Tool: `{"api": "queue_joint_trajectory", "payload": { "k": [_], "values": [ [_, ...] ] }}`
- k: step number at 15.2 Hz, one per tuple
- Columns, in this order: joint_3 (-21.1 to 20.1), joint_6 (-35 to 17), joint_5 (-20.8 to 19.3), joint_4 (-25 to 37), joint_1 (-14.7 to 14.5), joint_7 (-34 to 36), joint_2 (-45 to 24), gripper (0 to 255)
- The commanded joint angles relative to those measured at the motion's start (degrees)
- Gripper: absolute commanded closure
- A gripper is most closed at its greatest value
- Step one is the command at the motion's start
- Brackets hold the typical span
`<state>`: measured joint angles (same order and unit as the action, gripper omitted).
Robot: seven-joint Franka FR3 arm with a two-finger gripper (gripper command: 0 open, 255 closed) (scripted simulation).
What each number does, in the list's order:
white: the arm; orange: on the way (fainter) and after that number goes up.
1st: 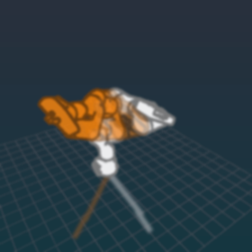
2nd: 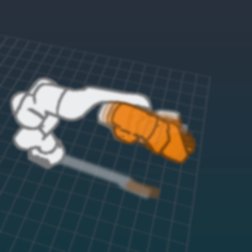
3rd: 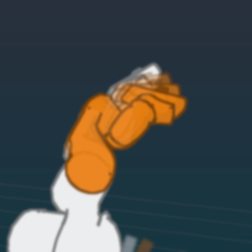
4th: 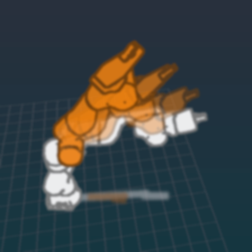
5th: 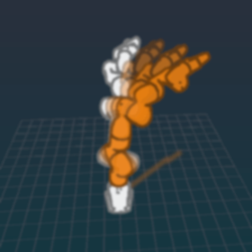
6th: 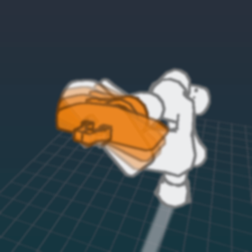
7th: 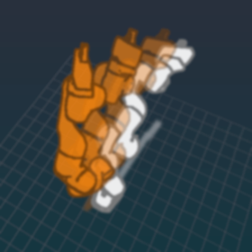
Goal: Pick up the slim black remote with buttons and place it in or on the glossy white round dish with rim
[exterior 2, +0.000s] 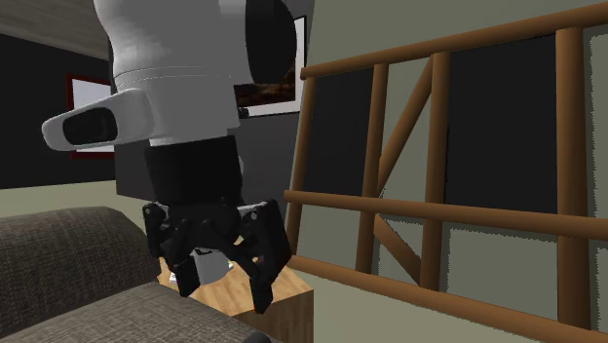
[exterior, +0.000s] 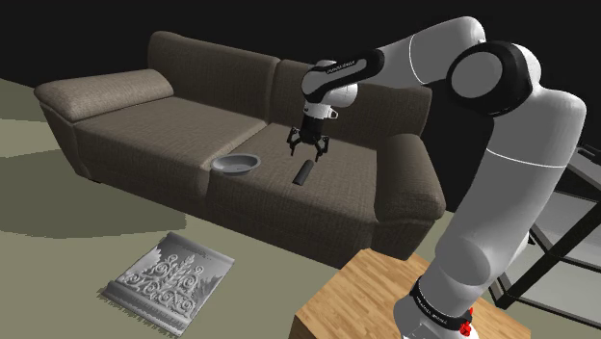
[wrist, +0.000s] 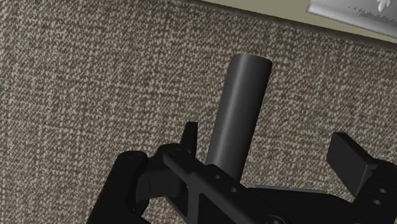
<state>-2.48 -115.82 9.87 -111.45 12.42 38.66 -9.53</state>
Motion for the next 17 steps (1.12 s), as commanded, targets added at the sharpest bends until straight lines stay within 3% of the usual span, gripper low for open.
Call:
{"api": "queue_joint_trajectory", "payload": {
  "k": [1, 4, 11, 17],
  "values": [
    [1.0, -0.8, 0.8, 1.7, 0.8, 2.5, -3.4, 0],
    [1.9, -1.6, 1.9, 3.2, 1.6, 5.1, -6.8, 0],
    [1.5, -6.8, 2.5, 0.2, 1.1, 4.7, -9.0, 0],
    [1.5, -6.8, 2.5, 0.2, 1.1, 4.7, -9.0, 0]
  ]
}}
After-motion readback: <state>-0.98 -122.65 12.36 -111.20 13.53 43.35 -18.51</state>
